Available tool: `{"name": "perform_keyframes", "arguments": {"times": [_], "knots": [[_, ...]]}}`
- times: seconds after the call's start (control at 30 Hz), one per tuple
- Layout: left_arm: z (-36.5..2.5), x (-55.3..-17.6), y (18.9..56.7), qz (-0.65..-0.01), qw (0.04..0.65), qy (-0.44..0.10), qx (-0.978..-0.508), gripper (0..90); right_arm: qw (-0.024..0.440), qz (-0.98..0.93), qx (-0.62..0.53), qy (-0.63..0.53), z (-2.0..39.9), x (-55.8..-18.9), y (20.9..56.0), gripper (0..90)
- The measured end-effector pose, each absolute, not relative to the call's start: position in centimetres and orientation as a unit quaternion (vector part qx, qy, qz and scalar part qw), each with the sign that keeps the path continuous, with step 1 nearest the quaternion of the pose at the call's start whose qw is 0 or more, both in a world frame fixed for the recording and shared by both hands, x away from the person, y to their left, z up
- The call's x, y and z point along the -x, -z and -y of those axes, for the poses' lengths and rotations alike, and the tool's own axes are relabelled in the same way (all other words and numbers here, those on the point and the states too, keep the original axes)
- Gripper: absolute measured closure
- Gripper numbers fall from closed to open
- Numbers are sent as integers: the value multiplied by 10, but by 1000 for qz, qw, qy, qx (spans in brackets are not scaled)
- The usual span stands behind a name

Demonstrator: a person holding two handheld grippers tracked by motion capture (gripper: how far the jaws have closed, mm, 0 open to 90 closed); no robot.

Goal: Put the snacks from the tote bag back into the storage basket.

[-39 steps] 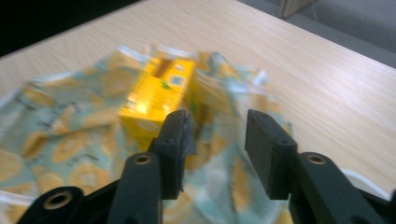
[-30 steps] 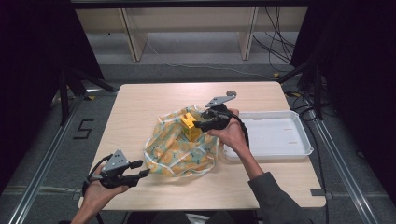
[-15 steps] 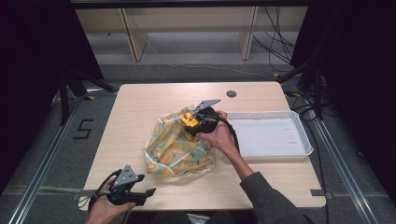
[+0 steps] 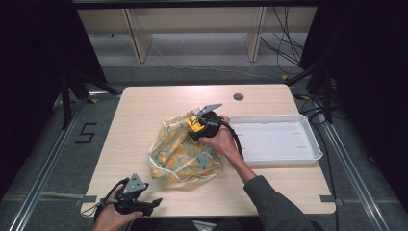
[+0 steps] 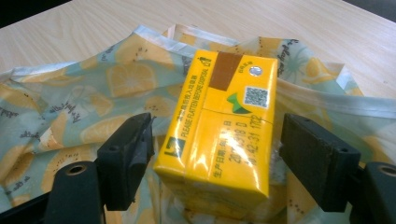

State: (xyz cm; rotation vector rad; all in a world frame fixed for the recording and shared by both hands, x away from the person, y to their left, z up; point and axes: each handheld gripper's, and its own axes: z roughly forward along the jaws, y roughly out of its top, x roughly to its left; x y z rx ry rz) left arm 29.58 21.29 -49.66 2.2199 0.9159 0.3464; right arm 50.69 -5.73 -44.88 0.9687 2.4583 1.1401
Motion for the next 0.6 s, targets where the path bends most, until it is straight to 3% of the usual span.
{"name": "perform_keyframes", "arguments": {"times": [0.37,0.6], "knots": [[-220,-294,495,-352,351,-136,-857,256,122,-851,-336,-385,51,-509,451,317],[-218,-294,497,-349,347,-137,-860,256,130,-849,-328,-394,53,-512,453,418]]}}
